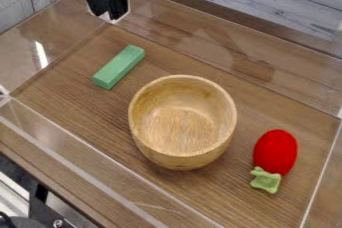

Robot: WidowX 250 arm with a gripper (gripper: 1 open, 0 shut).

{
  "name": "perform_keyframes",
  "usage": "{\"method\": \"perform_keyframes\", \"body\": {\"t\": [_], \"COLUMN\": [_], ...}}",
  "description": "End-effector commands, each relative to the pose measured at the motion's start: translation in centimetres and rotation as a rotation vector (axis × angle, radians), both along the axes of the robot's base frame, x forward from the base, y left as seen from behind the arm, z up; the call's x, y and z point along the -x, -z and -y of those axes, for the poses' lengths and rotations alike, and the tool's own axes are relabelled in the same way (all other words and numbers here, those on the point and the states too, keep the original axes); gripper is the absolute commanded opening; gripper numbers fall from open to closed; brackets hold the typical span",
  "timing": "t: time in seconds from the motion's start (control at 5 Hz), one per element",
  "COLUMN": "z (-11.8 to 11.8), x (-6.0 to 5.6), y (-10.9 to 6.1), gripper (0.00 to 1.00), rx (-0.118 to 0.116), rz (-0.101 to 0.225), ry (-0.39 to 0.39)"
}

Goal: Remove the green block from the brown bowl and put it on the table

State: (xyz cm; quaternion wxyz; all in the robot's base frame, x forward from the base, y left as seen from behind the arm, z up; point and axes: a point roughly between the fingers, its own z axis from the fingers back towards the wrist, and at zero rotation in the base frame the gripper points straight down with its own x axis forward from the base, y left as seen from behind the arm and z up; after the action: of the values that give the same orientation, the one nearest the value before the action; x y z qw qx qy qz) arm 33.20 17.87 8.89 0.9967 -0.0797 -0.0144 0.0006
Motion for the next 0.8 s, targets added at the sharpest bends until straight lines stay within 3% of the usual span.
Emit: {"method": "perform_keyframes", "body": {"t": [0.0, 0.2, 0.4, 0.6], "z": [-0.03, -0.10, 0.15, 0.33], "x": [-0.85, -1.01, -1.18, -1.38], "y": [-2.32, -2.27, -2.40, -2.51], "gripper": [1.00, 0.00, 1.00, 1.00], "rx": [-0.048, -0.052, -0.058, -0.067], "rz": [0.060, 0.061, 0.065, 0.068], "ry": [0.018, 0.016, 0.030, 0.040]}}
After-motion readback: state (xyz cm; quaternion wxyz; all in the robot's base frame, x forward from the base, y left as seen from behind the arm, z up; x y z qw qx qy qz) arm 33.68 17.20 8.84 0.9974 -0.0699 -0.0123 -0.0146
